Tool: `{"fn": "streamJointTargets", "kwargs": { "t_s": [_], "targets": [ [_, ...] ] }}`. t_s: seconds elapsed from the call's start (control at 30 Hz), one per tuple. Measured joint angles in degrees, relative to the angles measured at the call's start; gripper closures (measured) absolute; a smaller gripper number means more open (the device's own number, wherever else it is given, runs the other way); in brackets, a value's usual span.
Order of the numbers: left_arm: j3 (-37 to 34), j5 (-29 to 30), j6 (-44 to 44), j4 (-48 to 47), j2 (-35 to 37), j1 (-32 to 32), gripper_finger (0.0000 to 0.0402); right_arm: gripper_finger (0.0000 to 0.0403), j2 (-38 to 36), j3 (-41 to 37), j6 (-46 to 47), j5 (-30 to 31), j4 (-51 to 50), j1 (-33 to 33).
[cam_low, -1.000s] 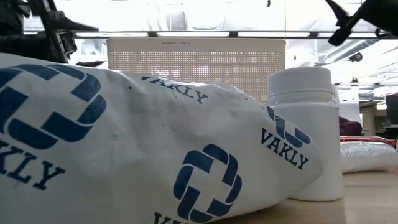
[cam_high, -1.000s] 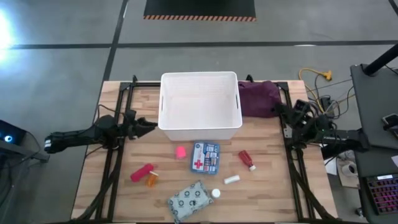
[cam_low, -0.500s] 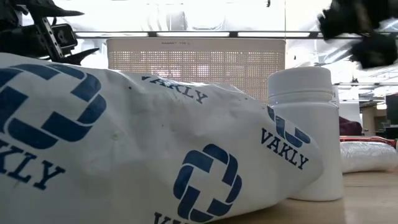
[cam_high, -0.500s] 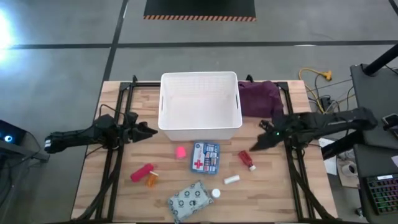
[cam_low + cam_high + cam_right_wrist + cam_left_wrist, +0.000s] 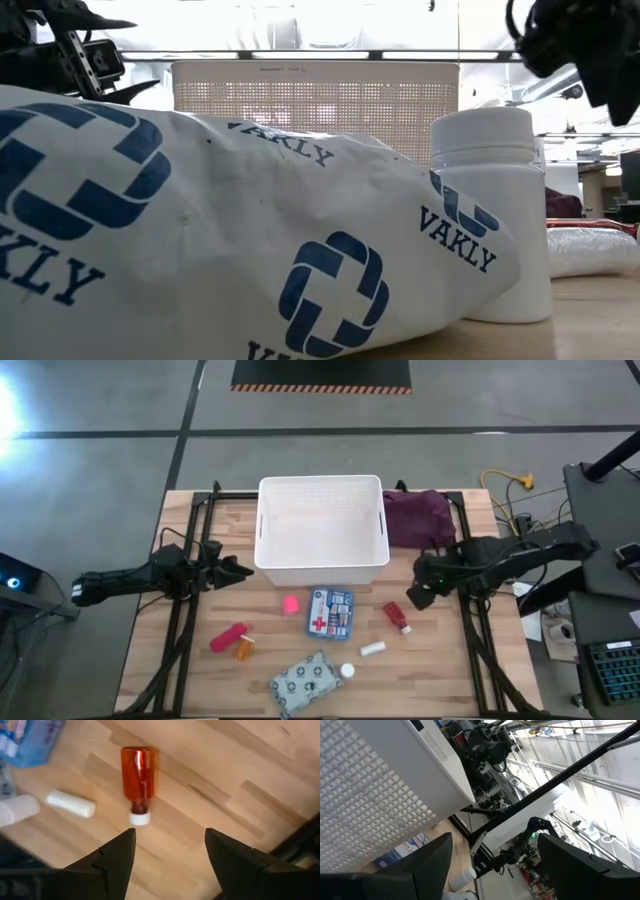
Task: Pick & place medical supplies in basket/bin
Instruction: Put the red pill bottle into the white bin
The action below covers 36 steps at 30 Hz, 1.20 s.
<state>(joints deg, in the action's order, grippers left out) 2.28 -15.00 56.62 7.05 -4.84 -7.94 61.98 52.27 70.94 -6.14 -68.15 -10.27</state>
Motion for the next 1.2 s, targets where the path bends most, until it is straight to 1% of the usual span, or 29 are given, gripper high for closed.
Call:
{"fn": "streamJointTargets", "kwargs": {
  "t_s": [0.07,0.23,0.33,0.57,0.7,0.87,1.07,1.2],
  "targets": [
    [0.0,0.0,0.0,0.0,0.0,0.0,0.0125,0.0182,2.9,0.0,-0.4,0.6,0.1,-0.2],
    [0.0,0.0,0.0,-1.5,0.0,0.0,0.0125,0.0182,8.6,-0.6,-4.0,0.1,7.2,-2.5],
    [-0.1,0.0,0.0,-2.4,0.0,0.0,0.0125,0.0164,11.4,-1.2,-4.3,0.3,11.2,-3.4],
    [-0.1,-0.1,0.0,-2.4,0.0,0.0,0.0125,0.0104,18.3,-3.0,-3.6,2.3,16.3,-7.3],
    [-0.1,-0.1,-0.5,-2.3,0.0,0.0,0.0125,0.0086,22.3,-3.7,-2.9,3.3,20.7,-8.5],
    [-0.1,-0.1,-0.6,-2.3,0.0,0.0,0.0125,0.0085,27.0,-3.8,-0.9,7.7,22.1,-8.8],
    [-0.1,-0.1,-0.6,-2.3,0.0,0.0,0.0125,0.0098,32.1,-3.7,-0.4,7.9,24.3,-8.8],
    [-0.1,-0.1,-0.6,-2.3,0.0,0.0,0.0125,0.0114,33.8,-3.5,0.1,7.9,25.5,-8.9]
  ]
}}
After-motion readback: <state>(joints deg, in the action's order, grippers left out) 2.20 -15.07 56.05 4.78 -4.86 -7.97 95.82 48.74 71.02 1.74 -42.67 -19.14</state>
